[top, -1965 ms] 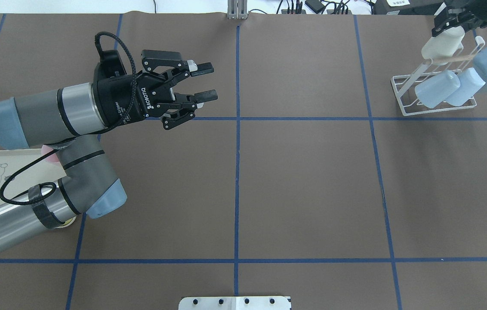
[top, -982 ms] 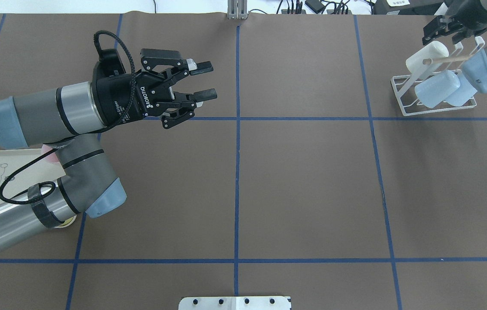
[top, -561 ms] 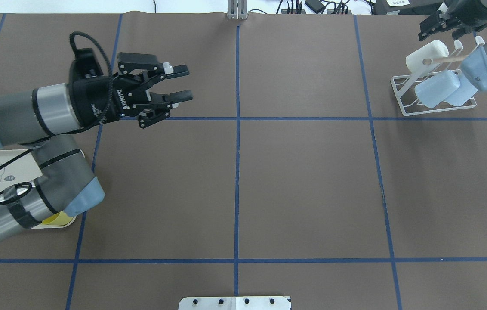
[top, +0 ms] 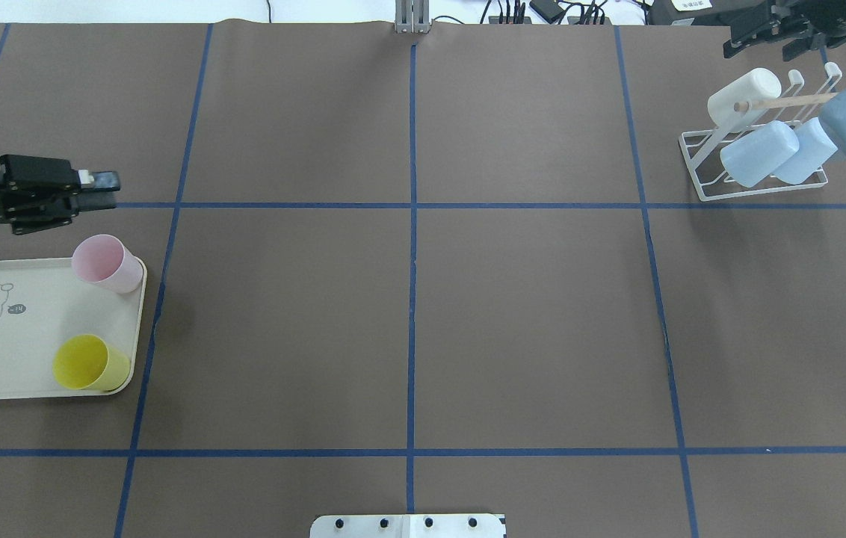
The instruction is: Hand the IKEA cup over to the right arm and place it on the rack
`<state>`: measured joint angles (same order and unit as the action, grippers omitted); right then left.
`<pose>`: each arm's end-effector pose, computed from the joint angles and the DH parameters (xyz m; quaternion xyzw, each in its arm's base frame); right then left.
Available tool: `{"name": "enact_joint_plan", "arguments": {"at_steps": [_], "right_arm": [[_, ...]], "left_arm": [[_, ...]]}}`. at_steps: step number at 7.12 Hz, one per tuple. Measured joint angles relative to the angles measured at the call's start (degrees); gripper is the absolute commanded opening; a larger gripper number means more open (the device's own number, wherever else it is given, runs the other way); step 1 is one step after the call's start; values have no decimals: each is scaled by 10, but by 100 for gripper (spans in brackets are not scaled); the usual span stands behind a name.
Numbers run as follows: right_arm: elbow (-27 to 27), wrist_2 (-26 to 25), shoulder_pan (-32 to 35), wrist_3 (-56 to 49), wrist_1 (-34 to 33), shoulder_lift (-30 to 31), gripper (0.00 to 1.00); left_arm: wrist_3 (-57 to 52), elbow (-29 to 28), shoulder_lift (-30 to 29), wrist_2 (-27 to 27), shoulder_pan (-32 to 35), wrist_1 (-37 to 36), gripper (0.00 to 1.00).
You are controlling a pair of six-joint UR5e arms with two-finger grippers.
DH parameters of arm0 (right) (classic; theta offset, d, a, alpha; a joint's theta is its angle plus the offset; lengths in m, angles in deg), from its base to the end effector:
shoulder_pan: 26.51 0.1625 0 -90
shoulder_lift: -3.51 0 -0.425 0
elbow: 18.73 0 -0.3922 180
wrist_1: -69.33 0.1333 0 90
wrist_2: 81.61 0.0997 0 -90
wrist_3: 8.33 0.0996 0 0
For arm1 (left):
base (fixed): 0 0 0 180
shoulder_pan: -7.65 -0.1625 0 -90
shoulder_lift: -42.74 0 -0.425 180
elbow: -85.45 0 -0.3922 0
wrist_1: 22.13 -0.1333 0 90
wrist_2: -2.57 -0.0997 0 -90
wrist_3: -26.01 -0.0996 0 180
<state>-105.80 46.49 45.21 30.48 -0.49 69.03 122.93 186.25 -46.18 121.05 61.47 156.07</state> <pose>-0.1411 -0.6563 0.3974 0.1500 -0.4288 0.0430 0.8898 0.1973 -0.4151 0.4104 0.1428 0.7350 -0.1617 0.6429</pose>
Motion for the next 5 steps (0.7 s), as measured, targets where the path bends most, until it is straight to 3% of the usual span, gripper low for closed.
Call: {"name": "enact_joint_plan", "arguments": {"at_steps": [1, 3, 4, 5], "right_arm": [[-10, 0, 0, 3, 0, 6, 100], [-16, 0, 0, 5, 0, 11, 100], [-18, 0, 0, 5, 0, 11, 100], [-20, 1, 0, 5, 0, 12, 100]], "left_arm": [[-90, 47, 43, 2, 9, -107, 52], [-245, 159, 87, -18, 3, -394, 55], [-278, 199, 94, -35, -22, -505, 58], [-292, 218, 107, -58, -57, -562, 58]]}}
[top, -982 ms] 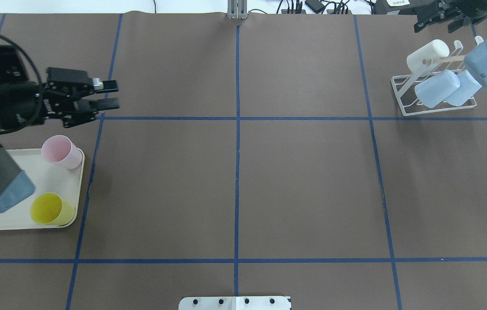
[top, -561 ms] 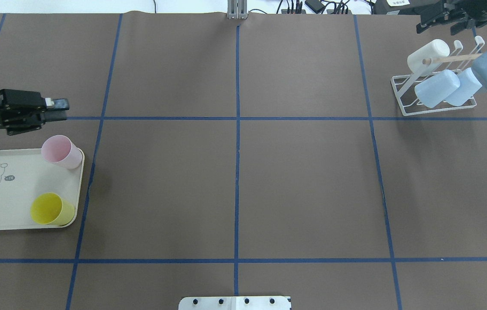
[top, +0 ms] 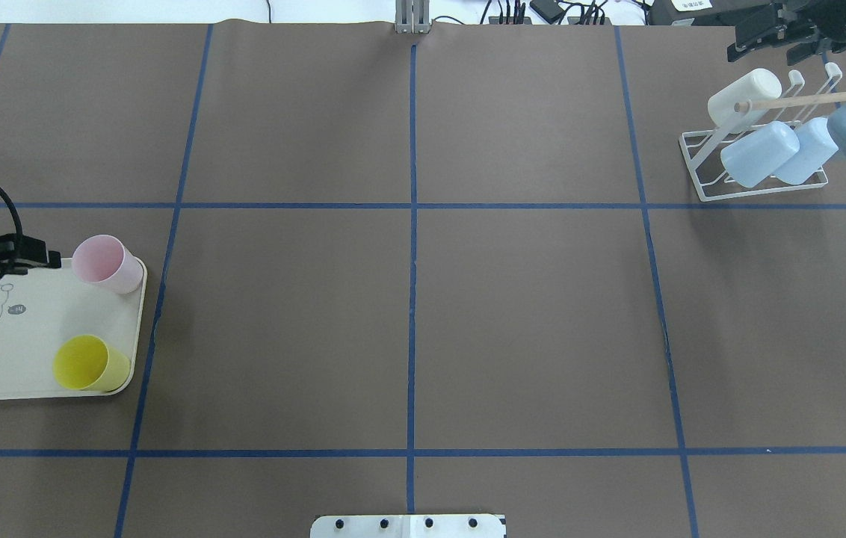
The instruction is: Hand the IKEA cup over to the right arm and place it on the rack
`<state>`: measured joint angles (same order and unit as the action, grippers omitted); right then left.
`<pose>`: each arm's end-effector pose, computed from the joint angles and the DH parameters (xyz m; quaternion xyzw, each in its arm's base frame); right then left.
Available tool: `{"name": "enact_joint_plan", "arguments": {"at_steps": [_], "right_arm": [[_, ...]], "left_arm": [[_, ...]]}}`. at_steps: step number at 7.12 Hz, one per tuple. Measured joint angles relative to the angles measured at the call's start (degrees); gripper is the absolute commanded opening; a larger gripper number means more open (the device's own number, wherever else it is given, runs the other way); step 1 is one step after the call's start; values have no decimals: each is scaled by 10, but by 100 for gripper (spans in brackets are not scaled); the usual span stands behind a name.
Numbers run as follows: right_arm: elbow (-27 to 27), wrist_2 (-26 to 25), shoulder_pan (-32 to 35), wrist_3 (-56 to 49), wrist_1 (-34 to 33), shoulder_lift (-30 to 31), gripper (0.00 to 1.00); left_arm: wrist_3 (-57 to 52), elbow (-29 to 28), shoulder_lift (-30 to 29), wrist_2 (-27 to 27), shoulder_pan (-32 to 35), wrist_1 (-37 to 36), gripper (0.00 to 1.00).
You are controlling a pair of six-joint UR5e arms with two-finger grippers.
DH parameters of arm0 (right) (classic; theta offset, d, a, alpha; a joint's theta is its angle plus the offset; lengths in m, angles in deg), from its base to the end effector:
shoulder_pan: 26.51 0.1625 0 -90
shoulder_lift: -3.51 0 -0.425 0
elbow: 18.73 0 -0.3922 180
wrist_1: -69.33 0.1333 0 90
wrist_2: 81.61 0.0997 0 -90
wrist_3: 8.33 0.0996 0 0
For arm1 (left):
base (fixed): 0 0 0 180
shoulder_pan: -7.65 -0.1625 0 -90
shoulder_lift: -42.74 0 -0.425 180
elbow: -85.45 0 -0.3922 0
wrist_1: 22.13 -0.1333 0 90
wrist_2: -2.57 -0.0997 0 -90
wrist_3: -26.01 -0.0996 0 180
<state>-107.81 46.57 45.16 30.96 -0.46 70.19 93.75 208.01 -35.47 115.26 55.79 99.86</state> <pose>-0.1386 -0.6464 0.3934 0.1540 -0.4325 0.0433 0.8874 0.2052 -0.3712 0.4157 0.1071 0.4576 -0.1115 0.8756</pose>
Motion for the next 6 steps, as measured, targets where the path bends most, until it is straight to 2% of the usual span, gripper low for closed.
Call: {"name": "enact_joint_plan", "arguments": {"at_steps": [2, 6], "right_arm": [[0, 1, 0, 0, 0, 0, 100], [-1, 1, 0, 0, 1, 4, 100]], "left_arm": [[-6, 4, 28, -9, -46, -20, 58], [-5, -33, 30, 29, -92, -19, 58]]}}
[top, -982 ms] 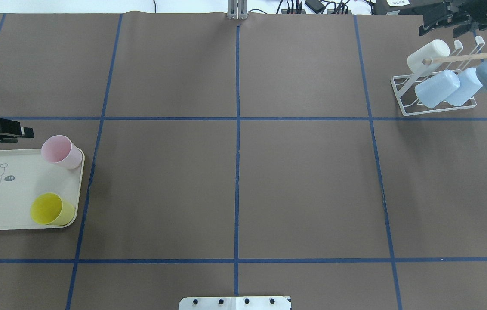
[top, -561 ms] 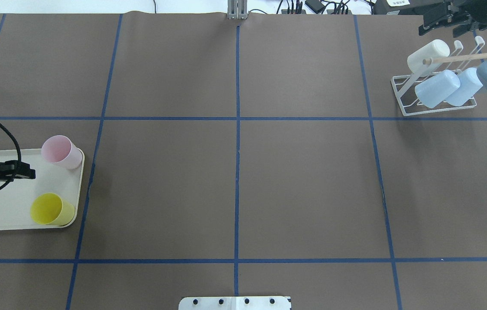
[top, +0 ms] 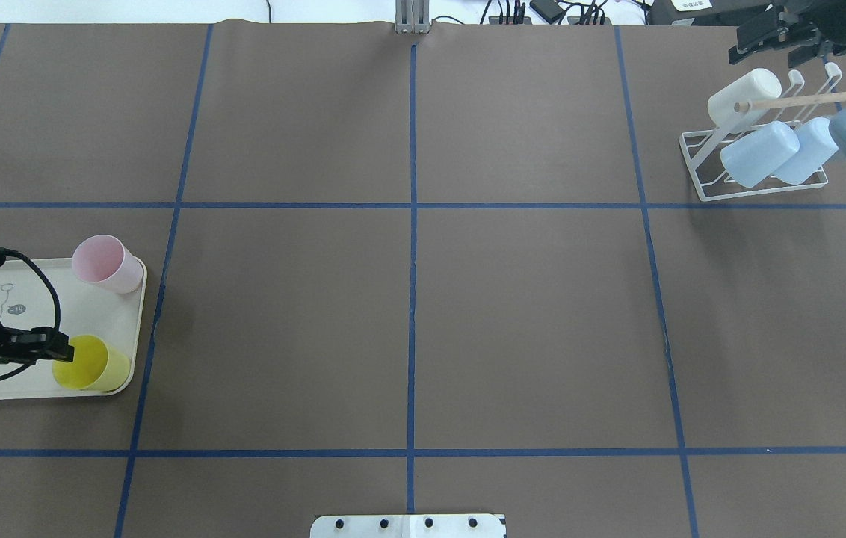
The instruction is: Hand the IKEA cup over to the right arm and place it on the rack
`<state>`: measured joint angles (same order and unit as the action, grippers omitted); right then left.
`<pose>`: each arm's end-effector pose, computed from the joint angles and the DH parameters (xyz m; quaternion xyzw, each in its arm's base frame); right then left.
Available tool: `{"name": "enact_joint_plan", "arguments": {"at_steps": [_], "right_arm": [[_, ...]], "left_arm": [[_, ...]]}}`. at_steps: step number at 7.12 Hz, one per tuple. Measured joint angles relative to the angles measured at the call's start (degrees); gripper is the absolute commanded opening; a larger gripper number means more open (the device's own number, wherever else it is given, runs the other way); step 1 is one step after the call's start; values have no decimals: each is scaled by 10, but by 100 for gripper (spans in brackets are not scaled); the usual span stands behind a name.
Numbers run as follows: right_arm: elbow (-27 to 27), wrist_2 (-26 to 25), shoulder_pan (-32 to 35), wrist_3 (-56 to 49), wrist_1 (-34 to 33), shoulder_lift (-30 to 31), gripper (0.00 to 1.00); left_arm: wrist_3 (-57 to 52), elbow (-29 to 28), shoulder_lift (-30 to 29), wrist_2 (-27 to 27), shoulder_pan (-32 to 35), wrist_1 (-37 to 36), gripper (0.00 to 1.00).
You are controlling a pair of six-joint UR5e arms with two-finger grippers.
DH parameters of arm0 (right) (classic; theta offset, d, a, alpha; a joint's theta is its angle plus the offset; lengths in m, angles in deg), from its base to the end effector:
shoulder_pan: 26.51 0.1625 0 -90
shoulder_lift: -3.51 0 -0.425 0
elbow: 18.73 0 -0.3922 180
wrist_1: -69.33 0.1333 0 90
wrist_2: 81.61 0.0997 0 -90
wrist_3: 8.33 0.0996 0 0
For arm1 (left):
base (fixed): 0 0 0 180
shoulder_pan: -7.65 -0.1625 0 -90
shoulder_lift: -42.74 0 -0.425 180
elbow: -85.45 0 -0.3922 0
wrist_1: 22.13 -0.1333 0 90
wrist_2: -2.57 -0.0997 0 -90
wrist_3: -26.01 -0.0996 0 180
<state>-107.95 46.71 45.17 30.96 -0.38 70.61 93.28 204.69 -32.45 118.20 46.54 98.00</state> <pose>-0.1380 -0.6443 0.3968 0.1520 -0.4328 0.0435 0.8875 0.2588 -0.3246 0.4697 0.0131 0.4226 -0.0436 0.9052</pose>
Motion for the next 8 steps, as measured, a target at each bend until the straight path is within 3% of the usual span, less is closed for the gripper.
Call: {"name": "enact_joint_plan", "arguments": {"at_steps": [4, 5, 6, 8], "right_arm": [[-9, 0, 0, 0, 2, 8, 100], [-11, 0, 0, 0, 2, 10, 100], [-12, 2, 0, 0, 3, 14, 100], [-19, 10, 0, 0, 5, 23, 100]], "left_arm": [[0, -21, -10, 2, -12, 2, 52], [0, -28, -13, 2, -22, 4, 32], [0, -36, -18, 1, -29, 6, 0], [-1, -48, -23, 0, -33, 7, 0]]}}
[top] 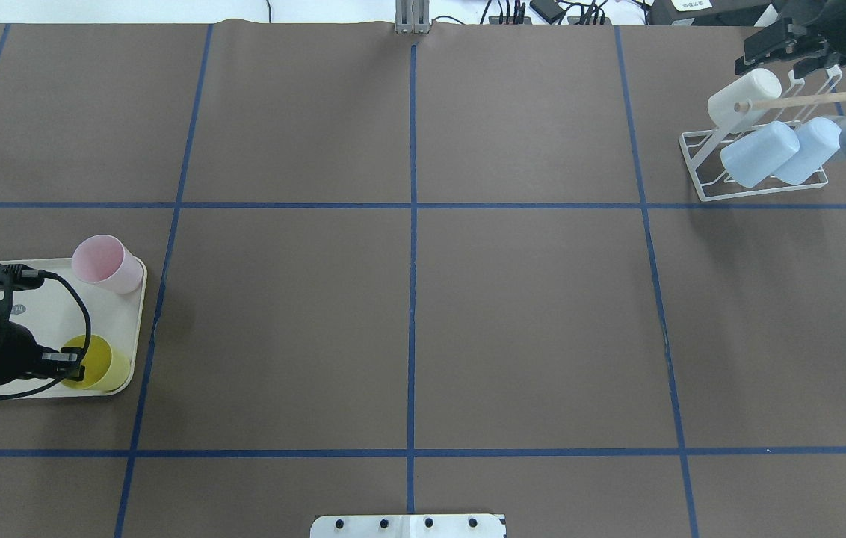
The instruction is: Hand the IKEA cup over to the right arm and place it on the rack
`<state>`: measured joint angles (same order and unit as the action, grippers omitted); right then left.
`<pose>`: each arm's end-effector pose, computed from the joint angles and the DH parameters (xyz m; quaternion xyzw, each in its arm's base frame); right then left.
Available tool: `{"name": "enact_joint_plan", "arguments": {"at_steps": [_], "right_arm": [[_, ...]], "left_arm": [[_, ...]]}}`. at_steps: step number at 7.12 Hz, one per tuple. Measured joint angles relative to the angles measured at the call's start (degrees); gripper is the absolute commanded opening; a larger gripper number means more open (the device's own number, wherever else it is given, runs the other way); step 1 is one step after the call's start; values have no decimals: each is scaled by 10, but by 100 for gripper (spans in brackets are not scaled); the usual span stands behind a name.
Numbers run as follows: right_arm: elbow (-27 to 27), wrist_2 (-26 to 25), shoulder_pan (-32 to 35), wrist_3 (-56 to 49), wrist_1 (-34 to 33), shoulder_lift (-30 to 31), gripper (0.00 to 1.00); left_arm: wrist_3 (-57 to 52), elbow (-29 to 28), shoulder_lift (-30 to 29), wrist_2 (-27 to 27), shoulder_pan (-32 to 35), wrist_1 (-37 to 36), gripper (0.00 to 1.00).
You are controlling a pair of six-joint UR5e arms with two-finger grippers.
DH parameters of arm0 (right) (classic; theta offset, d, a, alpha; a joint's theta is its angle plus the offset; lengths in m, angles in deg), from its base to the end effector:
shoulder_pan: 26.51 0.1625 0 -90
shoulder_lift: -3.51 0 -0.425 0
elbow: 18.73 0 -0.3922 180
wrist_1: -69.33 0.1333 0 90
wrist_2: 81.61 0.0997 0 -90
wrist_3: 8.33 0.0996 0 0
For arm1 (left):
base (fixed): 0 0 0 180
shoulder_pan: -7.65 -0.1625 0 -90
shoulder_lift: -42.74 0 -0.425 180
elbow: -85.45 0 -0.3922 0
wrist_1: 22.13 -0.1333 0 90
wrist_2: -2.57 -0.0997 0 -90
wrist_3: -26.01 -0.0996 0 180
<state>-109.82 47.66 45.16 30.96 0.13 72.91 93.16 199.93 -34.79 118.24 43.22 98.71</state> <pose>-0.1344 -0.6292 0.4049 0.1481 -0.4389 0.0399 0.8853 0.2941 -0.3211 0.4939 -0.0067 0.4118 -0.0199 0.9110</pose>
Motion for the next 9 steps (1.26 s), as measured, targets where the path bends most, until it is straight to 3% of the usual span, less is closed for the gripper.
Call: {"name": "enact_joint_plan", "arguments": {"at_steps": [3, 6, 7, 9], "right_arm": [[-3, 2, 0, 0, 1, 3, 100], [-4, 1, -1, 2, 2, 4, 100], [-12, 0, -3, 22, 2, 4, 100], [-67, -4, -33, 170, 3, -1, 100]], "left_arm": [[-1, 11, 7, 1, 7, -6, 0], [-2, 94, 19, 2, 99, -68, 0], [1, 122, -6, 2, 115, -89, 0], [57, 141, -109, 7, 121, -102, 0]]}}
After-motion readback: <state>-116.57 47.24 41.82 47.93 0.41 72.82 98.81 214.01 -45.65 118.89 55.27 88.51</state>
